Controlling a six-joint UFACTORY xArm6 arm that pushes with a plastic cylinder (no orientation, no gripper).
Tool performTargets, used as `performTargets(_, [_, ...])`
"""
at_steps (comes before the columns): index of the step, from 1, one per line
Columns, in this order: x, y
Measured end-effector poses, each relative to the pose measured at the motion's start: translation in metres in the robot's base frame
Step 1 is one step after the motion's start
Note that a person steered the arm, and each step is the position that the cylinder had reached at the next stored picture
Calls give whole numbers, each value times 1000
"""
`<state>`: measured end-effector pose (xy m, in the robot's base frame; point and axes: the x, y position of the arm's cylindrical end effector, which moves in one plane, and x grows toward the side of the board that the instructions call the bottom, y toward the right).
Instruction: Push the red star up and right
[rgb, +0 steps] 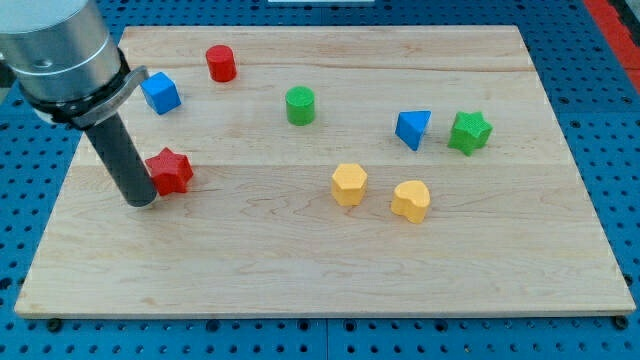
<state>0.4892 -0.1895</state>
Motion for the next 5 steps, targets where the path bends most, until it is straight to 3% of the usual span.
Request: performTargets(5, [-84, 41])
